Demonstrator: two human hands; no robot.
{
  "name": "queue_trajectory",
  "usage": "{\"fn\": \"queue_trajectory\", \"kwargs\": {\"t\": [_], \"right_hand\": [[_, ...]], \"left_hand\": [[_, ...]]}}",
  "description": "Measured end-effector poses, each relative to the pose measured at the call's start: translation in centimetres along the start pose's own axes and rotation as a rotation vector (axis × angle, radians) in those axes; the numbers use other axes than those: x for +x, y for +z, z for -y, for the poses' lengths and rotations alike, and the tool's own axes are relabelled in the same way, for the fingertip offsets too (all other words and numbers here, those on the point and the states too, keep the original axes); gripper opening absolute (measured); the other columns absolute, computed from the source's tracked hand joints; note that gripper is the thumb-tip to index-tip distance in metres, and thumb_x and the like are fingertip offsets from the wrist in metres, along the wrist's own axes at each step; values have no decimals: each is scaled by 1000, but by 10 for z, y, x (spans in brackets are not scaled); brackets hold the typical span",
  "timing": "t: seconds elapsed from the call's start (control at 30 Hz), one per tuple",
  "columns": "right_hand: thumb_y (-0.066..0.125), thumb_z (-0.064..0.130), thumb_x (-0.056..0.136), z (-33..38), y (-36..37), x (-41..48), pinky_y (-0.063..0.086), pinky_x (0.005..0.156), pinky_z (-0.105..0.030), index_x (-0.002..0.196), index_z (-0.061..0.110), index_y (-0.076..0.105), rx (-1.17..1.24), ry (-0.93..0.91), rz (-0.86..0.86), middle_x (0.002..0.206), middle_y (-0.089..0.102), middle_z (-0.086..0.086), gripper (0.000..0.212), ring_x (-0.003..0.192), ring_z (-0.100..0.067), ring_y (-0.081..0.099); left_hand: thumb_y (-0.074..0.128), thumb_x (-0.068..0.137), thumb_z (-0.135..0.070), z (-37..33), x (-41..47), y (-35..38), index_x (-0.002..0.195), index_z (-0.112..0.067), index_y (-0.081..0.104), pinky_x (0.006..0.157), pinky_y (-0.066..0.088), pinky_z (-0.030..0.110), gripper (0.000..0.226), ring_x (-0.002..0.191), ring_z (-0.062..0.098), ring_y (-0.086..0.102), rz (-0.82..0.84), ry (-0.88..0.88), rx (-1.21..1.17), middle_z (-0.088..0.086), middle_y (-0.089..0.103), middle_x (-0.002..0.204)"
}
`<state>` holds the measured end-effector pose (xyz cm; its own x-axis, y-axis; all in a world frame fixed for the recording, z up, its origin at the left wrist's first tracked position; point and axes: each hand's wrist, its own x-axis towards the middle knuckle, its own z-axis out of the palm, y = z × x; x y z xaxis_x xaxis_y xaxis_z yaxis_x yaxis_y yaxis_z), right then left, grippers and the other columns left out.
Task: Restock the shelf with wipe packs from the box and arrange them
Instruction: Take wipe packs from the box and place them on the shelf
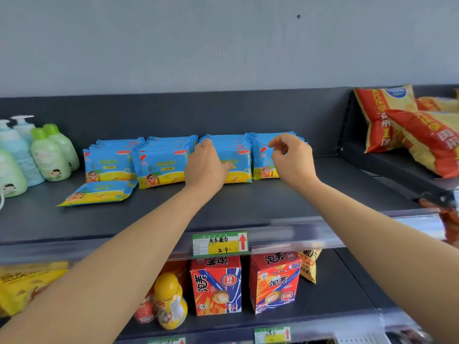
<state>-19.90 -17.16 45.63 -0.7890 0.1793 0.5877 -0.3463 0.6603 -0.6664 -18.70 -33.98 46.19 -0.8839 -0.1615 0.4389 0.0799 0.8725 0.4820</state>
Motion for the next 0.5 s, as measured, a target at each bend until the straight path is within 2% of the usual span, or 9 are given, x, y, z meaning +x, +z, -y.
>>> {"fn": "queue_trajectory", "kwargs": {"t": [0.07, 0.13, 0.3, 0.4, 0.5], "right_hand": [[43, -2, 85, 4, -6, -10, 40, 68, -22, 92, 11, 65, -6, 9, -17, 74, 53, 10, 27, 67, -9, 49], [43, -2, 84, 7, -16, -22, 39, 71, -20, 94, 11, 66, -32, 16, -49, 79, 56, 7, 28, 74, -11, 51], [45, -3, 82, 4, -57, -73, 41, 74, -21, 90, 10, 67, -101, 84, -182, 87, 61, 2, 27, 80, -13, 54], [46, -4, 81, -5, -89, -122, 42, 75, -21, 91, 9, 67, -199, 174, -270, 85, 61, 3, 27, 82, -13, 55], [48, -3, 82, -26, -121, -180, 44, 73, -25, 93, 6, 67, -288, 347, -339, 84, 61, 0, 25, 80, -14, 55]], "left_hand": [[64, 86, -31, -15, -10, -8, 105, -7, 49, 69, 40, 34, 34, 95, 26, 56, 45, 80, -40, 7, 56, 102], [64, 86, -31, -30, -21, -14, 97, -12, 52, 72, 42, 35, 25, 92, 23, 55, 104, 172, -102, 1, 55, 93], [66, 82, -27, -60, -65, -13, 89, -13, 61, 74, 45, 33, 18, 89, 22, 59, 246, 418, -266, 2, 65, 90], [67, 80, -27, -75, -105, -3, 88, -12, 65, 75, 50, 35, 17, 86, 21, 61, 416, 575, -336, 3, 67, 88], [68, 78, -25, -93, -149, 19, 80, -14, 63, 71, 46, 31, 12, 86, 21, 61, 618, 691, -366, 3, 68, 87]]}}
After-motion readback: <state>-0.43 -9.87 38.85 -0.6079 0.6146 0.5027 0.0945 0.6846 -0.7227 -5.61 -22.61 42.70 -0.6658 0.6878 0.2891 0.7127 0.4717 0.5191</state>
